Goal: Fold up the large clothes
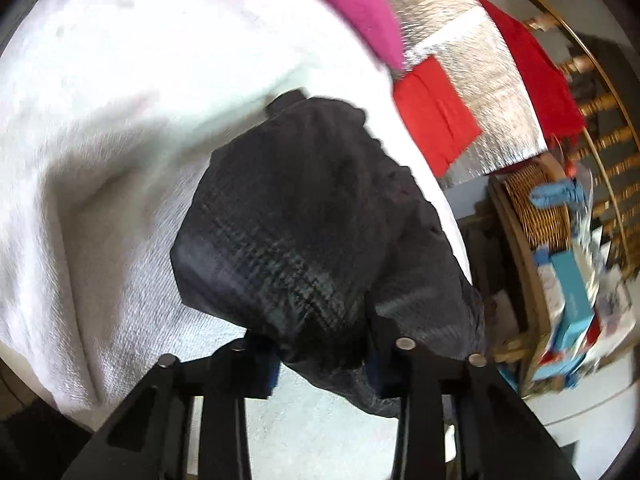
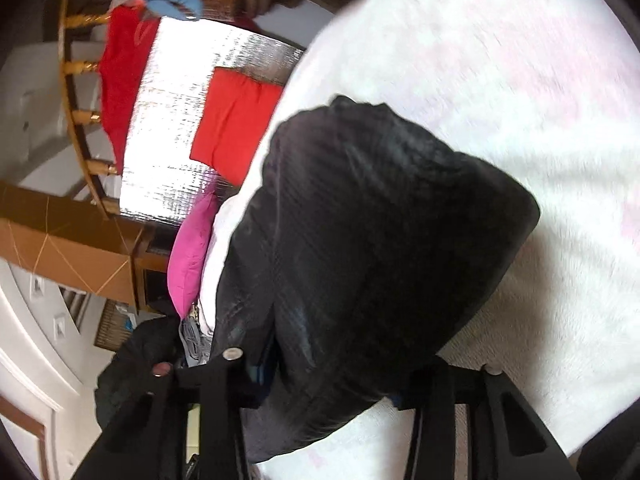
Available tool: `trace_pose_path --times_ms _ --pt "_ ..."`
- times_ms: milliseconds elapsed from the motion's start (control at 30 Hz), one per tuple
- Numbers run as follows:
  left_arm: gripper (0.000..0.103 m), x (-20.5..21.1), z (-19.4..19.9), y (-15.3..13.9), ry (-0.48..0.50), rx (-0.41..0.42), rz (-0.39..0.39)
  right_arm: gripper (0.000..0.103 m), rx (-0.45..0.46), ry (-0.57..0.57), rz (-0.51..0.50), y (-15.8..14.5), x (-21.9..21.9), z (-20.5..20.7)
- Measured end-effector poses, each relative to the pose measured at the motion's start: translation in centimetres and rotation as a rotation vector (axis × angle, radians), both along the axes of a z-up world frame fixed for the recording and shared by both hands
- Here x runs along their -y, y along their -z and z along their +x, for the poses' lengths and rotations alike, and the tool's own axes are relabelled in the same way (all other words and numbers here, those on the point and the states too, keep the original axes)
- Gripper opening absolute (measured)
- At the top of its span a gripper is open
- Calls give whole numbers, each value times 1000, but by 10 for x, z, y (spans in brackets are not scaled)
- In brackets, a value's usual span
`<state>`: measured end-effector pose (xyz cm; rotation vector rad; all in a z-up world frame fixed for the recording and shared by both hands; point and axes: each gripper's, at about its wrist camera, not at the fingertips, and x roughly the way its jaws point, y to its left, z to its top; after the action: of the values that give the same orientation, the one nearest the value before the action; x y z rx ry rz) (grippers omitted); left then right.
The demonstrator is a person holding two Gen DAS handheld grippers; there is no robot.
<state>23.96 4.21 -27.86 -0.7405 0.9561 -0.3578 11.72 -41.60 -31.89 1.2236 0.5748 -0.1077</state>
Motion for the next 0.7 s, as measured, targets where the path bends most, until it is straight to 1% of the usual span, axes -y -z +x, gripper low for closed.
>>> trace_pose_path --times_ms 67,133,167,200,233,300,333,367,400,467,500,533,600,633,667,700 --pt "33 2 -4 -2 9 15 30 41 -18 -6 -72 -6 -4 3" --pt "34 6 -5 6 24 -20 87 41 -65 -13 -123 -5 -7 7" --pt "34 8 -4 10 33 -42 106 41 -104 -25 -128 0 -7 11" --pt "35 7 -3 13 38 -57 108 41 -123 -32 -116 4 -6 16" --pt "35 5 -1 12 40 -60 102 41 -123 -38 -91 8 -3 16" --pt "39 4 2 10 51 -67 94 41 -116 -58 -75 6 -1 16" --pt "45 1 4 10 56 -82 86 42 -116 -67 -67 5 0 16" --pt "57 -3 5 11 56 -99 81 46 -122 -82 -53 3 1 13" --pt "62 -8 4 10 58 -124 75 56 -128 -99 -42 1 4 10" --pt "69 -20 1 5 72 -136 83 62 -125 -156 -37 -9 10 0" --pt "71 -25 0 2 76 -135 98 65 -128 -182 -45 -14 12 -5" --pt "74 -33 -2 -4 76 -126 119 65 -129 -215 -56 -18 16 -9" --pt "74 -48 -9 -19 57 -86 161 65 -122 -271 -65 -26 27 -18" --pt "76 -48 -15 -26 45 -63 198 65 -116 -288 -81 -31 35 -23" --pt "79 -54 -15 -33 33 -40 241 69 -114 -286 -112 -38 43 -28" --pt "81 -59 -13 -39 23 -23 270 79 -112 -262 -148 -45 53 -32"
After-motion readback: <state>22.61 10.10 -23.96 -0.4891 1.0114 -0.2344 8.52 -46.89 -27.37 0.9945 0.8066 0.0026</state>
